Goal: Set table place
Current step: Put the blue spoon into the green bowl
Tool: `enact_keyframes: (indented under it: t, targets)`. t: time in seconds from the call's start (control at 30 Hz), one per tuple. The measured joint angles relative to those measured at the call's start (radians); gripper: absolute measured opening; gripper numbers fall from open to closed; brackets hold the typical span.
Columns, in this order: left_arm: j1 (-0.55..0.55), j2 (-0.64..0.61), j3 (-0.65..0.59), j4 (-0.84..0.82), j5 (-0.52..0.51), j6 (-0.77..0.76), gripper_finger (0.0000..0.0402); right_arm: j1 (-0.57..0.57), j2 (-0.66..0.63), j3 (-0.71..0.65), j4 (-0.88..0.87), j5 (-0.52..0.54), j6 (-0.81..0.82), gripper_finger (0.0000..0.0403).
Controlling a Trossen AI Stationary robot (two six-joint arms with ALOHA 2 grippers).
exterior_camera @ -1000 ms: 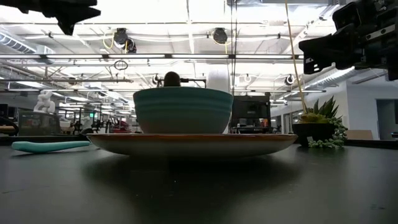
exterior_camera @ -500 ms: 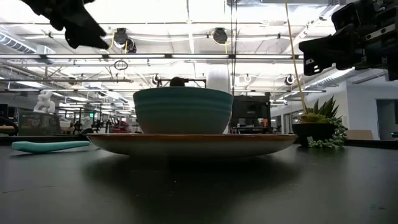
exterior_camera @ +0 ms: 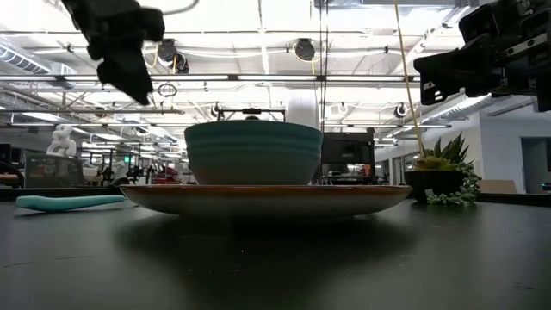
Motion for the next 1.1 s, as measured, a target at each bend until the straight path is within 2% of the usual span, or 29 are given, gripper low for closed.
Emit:
enact_keyframes:
  t: [0.17,0.4,0.6,0.8,1.1]
  targets:
    - [0.047,0.121,0.0,-0.04,0.022,0.005,0.0244,0.0,0.0,0.0,0.0,0.0,0.0,0.0]
    - [0.055,0.25,0.0,-0.033,0.072,0.069,0.0244,0.0,0.0,0.0,-0.03,0.0,0.0,0.0]
    - [0.024,0.271,0.0,-0.032,0.132,0.439,0.0244,0.0,0.0,0.0,-0.043,0.0,0.0,0.0]
    - [-0.004,0.24,0.0,-0.009,0.125,0.806,0.0244,0.0,0.001,0.0,-0.045,0.0,0.0,0.0]
    - [-0.015,0.239,0.0,0.057,0.096,1.207,0.0243,0.0,0.009,0.0,-0.052,0.0,0.002,0.0]
